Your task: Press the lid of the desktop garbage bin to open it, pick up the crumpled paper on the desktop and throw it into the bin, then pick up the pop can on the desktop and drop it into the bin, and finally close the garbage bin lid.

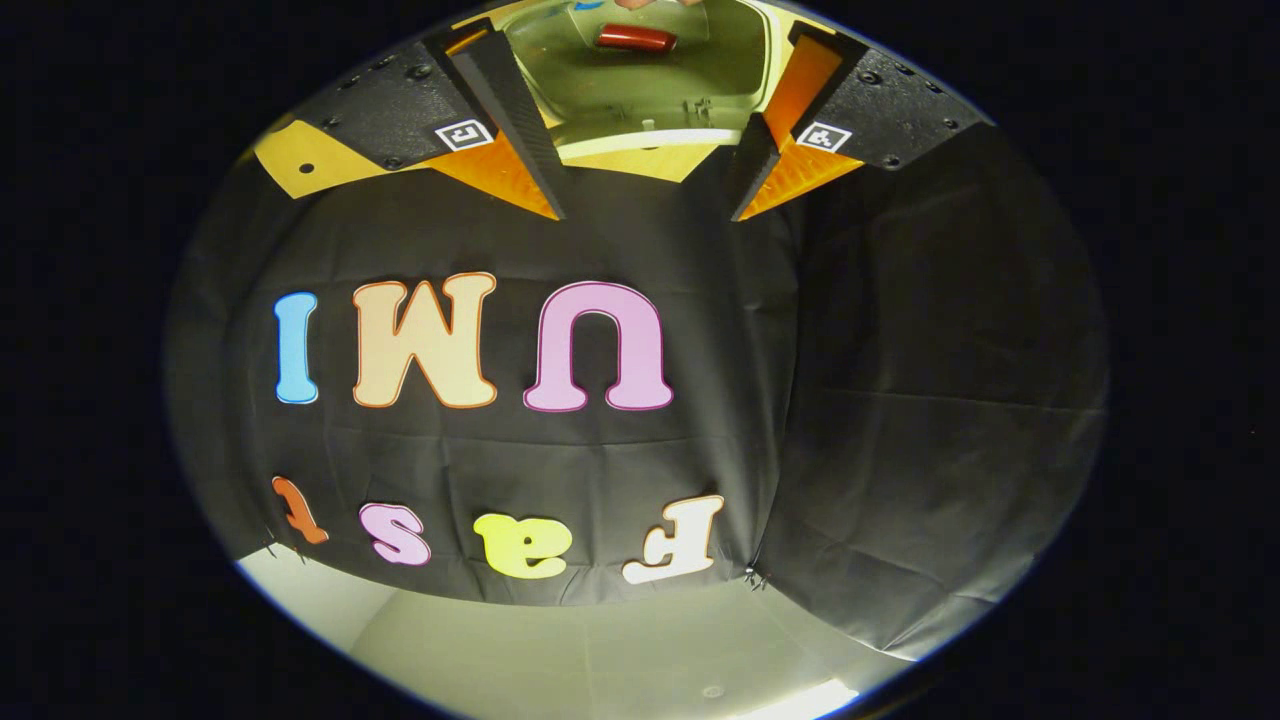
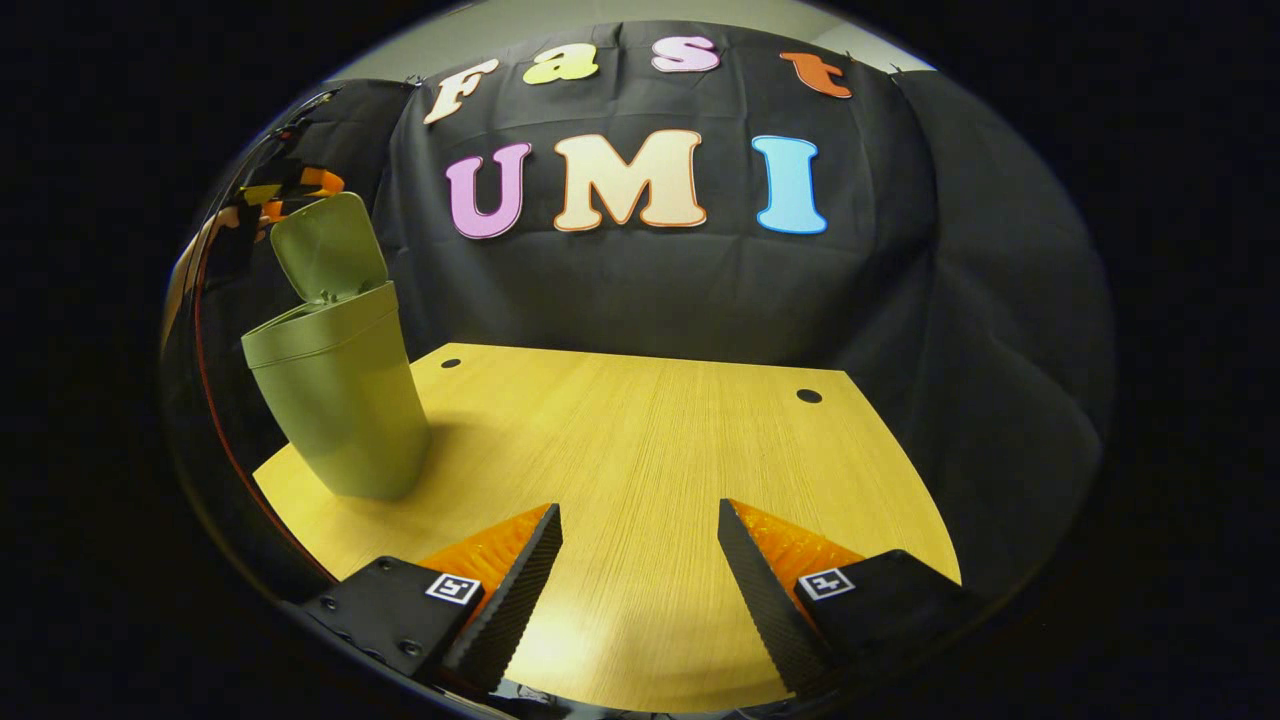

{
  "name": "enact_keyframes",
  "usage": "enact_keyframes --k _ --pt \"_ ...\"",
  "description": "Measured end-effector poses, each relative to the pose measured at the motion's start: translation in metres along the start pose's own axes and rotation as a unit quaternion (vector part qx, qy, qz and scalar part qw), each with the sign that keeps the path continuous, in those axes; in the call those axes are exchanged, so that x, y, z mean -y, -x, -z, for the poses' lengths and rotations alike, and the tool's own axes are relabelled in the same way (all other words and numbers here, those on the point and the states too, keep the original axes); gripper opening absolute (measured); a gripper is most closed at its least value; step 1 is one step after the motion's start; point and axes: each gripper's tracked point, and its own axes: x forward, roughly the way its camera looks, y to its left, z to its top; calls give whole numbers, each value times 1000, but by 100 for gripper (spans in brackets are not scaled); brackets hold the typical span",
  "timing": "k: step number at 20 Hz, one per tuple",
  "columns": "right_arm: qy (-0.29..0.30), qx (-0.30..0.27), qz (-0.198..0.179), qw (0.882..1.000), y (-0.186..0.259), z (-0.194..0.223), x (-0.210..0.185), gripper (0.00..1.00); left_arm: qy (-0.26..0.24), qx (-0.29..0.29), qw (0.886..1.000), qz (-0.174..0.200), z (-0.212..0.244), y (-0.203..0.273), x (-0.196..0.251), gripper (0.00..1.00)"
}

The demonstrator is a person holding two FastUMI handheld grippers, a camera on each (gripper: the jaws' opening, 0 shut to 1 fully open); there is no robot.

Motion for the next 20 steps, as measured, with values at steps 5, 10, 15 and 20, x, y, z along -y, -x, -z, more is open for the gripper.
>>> enact_keyframes --k 5,10,15,20 --pt "10 -2 -10 1000 3 4 -2 99 2 -16 1000 2 25 21 5 90" --pt "12 -7 -13 1000 7 8 0 99 10 -31 999 6 49 38 8 91" --pt "12 -12 -18 1000 8 14 -2 99 9 -69 997 15 87 51 16 91" --pt "18 -17 -26 999 6 17 -8 99 19 -113 993 28 126 57 26 94"
